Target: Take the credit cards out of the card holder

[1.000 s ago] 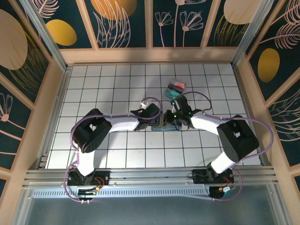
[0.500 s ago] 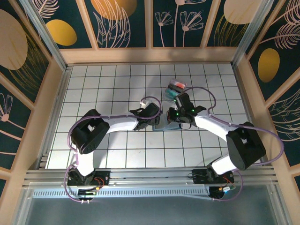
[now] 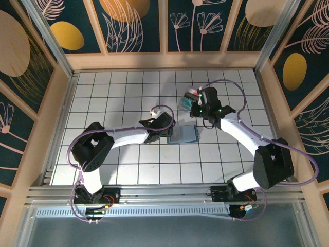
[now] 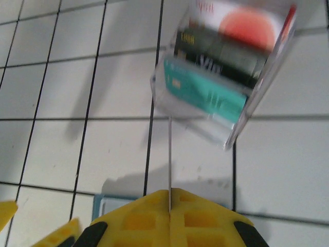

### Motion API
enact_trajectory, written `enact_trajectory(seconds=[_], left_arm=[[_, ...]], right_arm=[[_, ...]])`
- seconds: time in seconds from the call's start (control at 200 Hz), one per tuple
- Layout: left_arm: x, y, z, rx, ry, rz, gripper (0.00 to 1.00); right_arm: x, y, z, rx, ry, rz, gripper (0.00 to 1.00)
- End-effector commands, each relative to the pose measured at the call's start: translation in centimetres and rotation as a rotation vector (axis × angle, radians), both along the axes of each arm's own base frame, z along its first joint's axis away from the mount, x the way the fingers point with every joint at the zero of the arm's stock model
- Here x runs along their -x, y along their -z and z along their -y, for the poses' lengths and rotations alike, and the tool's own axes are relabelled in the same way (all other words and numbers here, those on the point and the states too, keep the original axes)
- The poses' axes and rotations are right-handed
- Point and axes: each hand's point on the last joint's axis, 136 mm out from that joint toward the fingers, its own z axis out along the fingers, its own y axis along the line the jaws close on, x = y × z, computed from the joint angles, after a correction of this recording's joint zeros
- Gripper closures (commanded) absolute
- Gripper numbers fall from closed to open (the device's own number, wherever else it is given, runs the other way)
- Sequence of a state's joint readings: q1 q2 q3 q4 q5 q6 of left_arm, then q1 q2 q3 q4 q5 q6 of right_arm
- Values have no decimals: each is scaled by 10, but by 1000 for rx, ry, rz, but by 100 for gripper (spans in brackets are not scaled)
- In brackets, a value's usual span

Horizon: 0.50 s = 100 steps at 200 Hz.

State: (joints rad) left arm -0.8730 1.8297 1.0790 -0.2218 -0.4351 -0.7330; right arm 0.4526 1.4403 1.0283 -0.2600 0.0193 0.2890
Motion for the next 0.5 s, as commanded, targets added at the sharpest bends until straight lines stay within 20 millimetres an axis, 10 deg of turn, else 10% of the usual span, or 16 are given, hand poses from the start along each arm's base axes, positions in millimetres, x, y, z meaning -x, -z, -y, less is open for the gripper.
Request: enact_trajectory(seconds=[0.0, 0.495], left_arm=[[14, 3, -1, 3, 7, -25, 1], [18, 20, 1, -38, 36, -44, 1]], right_arm=[[-30, -25, 3, 92, -53, 144, 100], [-87, -33, 6, 259, -344, 361, 100]])
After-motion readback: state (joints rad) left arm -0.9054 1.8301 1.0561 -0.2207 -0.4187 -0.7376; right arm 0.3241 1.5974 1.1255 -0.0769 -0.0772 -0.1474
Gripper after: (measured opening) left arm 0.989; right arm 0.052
